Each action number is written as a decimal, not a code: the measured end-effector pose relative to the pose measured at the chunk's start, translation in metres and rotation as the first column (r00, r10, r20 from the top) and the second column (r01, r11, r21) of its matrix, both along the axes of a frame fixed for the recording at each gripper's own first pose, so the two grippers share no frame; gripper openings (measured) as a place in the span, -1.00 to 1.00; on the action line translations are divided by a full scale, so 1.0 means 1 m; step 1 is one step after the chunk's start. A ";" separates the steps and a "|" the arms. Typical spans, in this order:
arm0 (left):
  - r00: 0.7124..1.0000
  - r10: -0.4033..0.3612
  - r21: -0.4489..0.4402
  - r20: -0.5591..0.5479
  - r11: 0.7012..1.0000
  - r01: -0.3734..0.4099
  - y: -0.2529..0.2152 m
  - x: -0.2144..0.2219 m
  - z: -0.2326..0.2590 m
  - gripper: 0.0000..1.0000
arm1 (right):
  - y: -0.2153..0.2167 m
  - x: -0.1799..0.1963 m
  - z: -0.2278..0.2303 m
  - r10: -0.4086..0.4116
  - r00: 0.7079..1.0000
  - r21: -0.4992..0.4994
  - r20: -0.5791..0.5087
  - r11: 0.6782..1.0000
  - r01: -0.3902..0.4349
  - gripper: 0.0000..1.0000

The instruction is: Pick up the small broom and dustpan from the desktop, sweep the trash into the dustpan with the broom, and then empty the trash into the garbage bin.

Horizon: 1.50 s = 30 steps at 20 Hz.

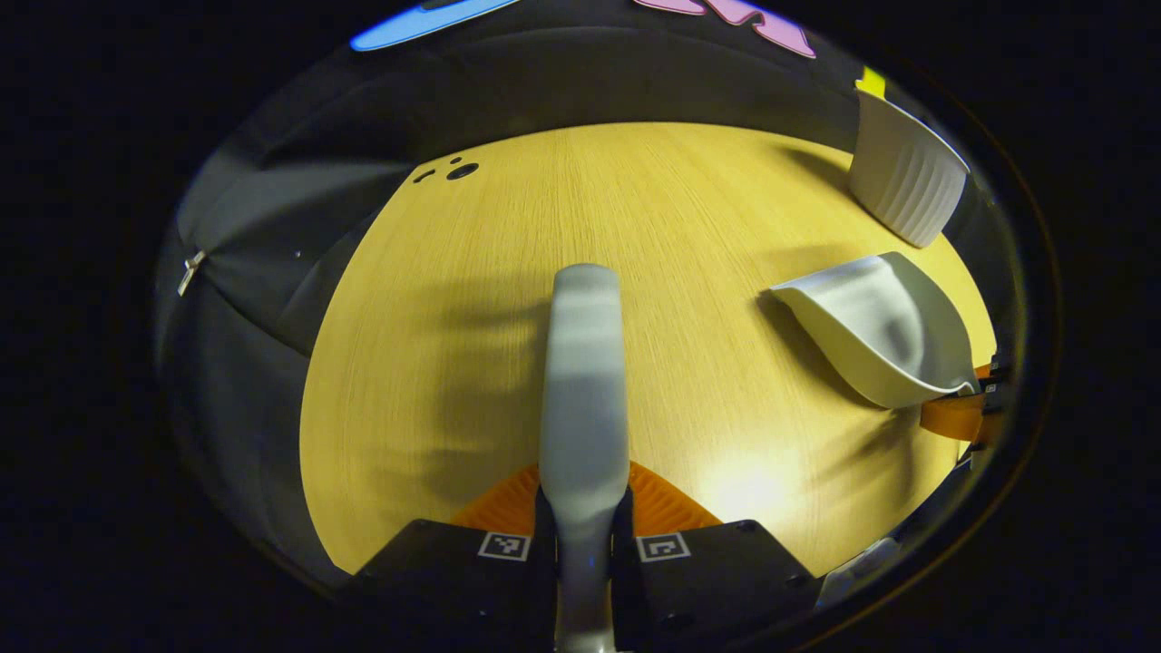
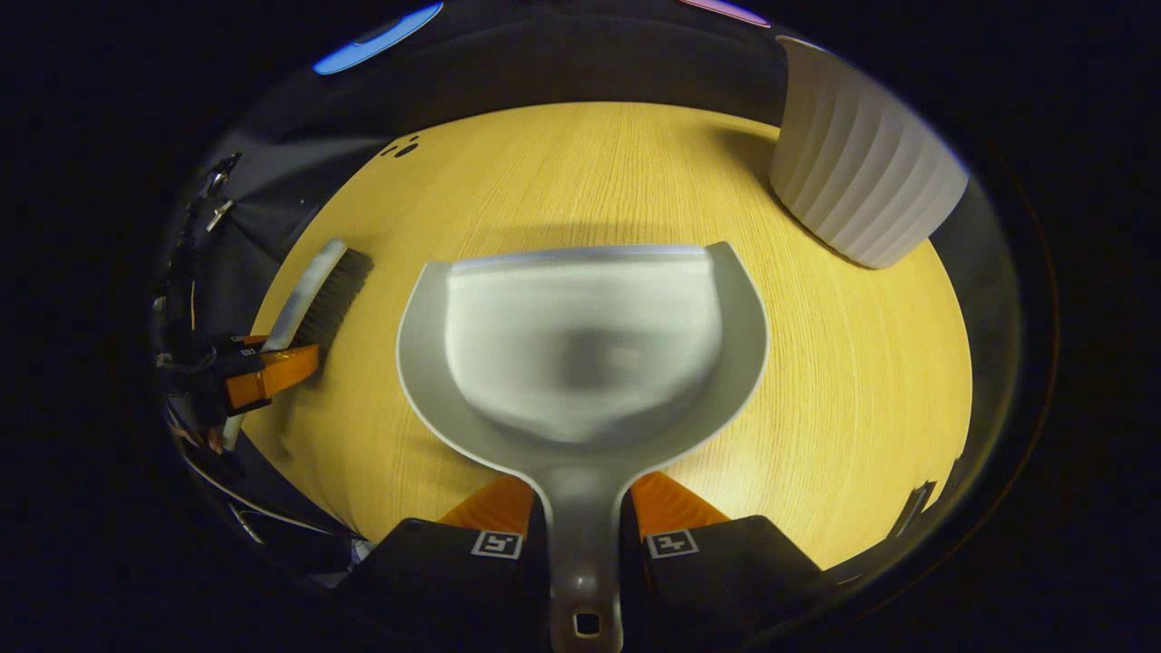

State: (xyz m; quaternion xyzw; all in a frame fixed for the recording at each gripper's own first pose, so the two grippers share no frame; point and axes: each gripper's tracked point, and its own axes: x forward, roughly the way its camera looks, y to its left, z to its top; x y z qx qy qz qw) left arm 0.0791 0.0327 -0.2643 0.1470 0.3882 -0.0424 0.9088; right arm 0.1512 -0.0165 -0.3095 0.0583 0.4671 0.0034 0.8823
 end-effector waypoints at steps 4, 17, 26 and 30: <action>1.000 0.005 0.021 0.000 1.000 -0.005 -0.007 0.009 -0.006 -0.40 | 0.003 -0.003 -0.005 0.000 1.000 -0.018 -0.005 1.000 -0.001 -0.29; 0.995 0.001 -0.117 0.103 0.993 0.011 -0.023 -0.024 0.041 0.94 | 0.019 -0.011 0.030 -0.008 0.996 0.030 0.089 1.000 0.005 0.98; 0.886 -0.022 -0.217 0.463 0.966 0.137 -0.036 -0.090 0.174 0.94 | 0.019 -0.015 0.186 -0.033 0.861 -0.024 0.508 0.998 0.052 0.99; 0.765 -0.005 -0.223 0.643 0.955 0.195 -0.030 -0.131 0.232 0.93 | 0.022 -0.039 0.259 -0.043 0.737 -0.025 0.675 0.996 0.082 0.99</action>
